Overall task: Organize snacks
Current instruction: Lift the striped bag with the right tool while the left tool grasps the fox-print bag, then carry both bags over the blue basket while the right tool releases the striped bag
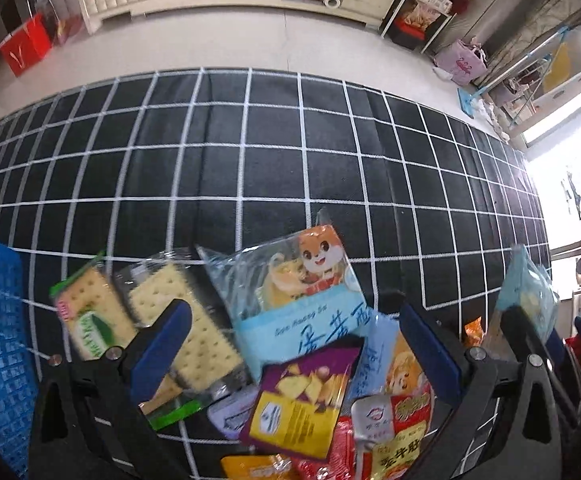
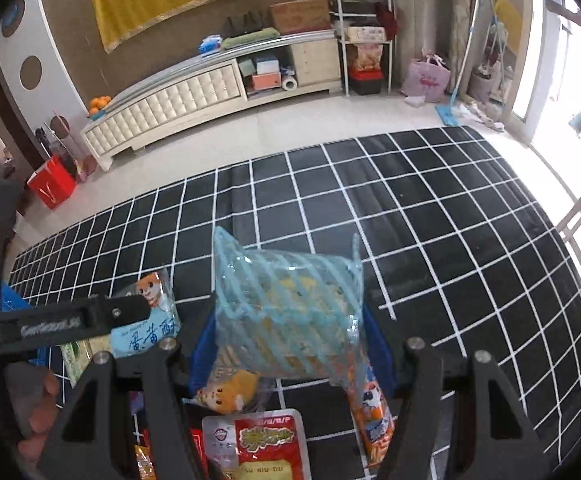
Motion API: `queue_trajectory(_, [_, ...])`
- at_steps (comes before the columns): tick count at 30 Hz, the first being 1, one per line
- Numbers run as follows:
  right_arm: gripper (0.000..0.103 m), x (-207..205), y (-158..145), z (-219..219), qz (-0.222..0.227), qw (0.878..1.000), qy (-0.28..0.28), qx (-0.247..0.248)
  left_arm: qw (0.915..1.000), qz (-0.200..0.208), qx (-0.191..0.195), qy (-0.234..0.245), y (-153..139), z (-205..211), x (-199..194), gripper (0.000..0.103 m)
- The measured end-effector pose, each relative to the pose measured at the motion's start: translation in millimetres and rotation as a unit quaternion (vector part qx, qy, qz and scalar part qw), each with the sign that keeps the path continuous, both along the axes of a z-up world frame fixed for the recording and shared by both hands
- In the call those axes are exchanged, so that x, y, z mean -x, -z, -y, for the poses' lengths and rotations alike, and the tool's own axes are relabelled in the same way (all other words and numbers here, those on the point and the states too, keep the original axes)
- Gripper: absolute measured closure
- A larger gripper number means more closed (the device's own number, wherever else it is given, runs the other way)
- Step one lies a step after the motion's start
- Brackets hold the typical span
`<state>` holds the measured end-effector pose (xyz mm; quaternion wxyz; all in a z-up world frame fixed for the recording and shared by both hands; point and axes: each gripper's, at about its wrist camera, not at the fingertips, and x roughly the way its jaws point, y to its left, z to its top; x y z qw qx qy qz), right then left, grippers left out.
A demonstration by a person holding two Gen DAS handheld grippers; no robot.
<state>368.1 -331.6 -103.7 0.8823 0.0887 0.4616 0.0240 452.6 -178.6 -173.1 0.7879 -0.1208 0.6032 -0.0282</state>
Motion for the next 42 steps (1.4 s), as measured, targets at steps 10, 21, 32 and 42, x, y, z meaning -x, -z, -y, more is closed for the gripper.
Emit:
queue_trajectory(10, [0.034,-0.4,6.4,-1.1,-0.022,0.999,-0.018,-0.021,0.9993,-0.030,-0.017,-0.016,29.4,6.7,-21.0,0.000])
queue_trajectory(21, [0.034,-2.7,15.2,0.8,-0.040,0.999,-0.021,-0.027,0.9968,-0.010,-0.071,0.037,31.9,23.3,-18.4,0.026])
queue_trajectory(32, [0.034,7.7,0.6,-22.8,-0.022,0.999,-0.038,-0.002,0.9936,0.055,-0.052,0.084,-14.5,1.7,37.9,0.034])
queue_trajectory(42, [0.034,47.8,-48.4,-67.0,0.004,0.998,-0.065,-0.002,0.9891,0.122,-0.027,0.077,-92.3,-57.0,96.0,0.034])
